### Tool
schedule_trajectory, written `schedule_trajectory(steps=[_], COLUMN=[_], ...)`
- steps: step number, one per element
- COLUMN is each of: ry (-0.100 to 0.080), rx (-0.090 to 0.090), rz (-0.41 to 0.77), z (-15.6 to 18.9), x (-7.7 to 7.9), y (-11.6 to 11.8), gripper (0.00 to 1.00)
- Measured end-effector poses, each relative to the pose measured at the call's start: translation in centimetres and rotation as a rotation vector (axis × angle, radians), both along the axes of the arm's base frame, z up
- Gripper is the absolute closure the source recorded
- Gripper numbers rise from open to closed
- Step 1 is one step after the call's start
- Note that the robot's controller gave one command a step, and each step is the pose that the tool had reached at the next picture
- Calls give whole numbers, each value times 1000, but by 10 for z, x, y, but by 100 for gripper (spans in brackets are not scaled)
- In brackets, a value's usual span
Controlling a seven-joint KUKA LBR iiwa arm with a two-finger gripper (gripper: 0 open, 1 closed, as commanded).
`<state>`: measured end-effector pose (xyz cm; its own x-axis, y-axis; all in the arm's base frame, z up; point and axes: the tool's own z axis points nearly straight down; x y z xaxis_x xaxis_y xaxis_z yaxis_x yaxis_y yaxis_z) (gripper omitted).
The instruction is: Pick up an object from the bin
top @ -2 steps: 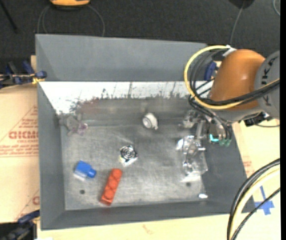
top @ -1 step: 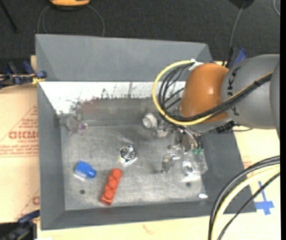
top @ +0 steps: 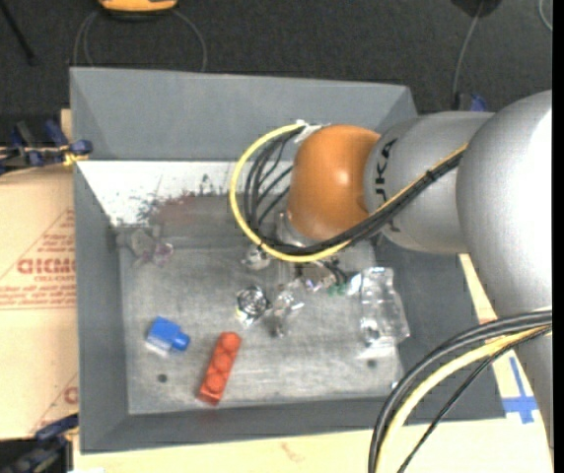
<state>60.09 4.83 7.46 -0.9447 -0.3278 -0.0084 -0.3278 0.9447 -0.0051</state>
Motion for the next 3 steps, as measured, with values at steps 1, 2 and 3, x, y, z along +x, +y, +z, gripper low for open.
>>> schedule_trajectory(steps=[1,2,3], ry=[-10,-4,9], rx=[2,0,0], rz=[-1,195,591], z=[3,165,140], x=[3,21,17], y=[0,3,17], gripper=[100,100,100])
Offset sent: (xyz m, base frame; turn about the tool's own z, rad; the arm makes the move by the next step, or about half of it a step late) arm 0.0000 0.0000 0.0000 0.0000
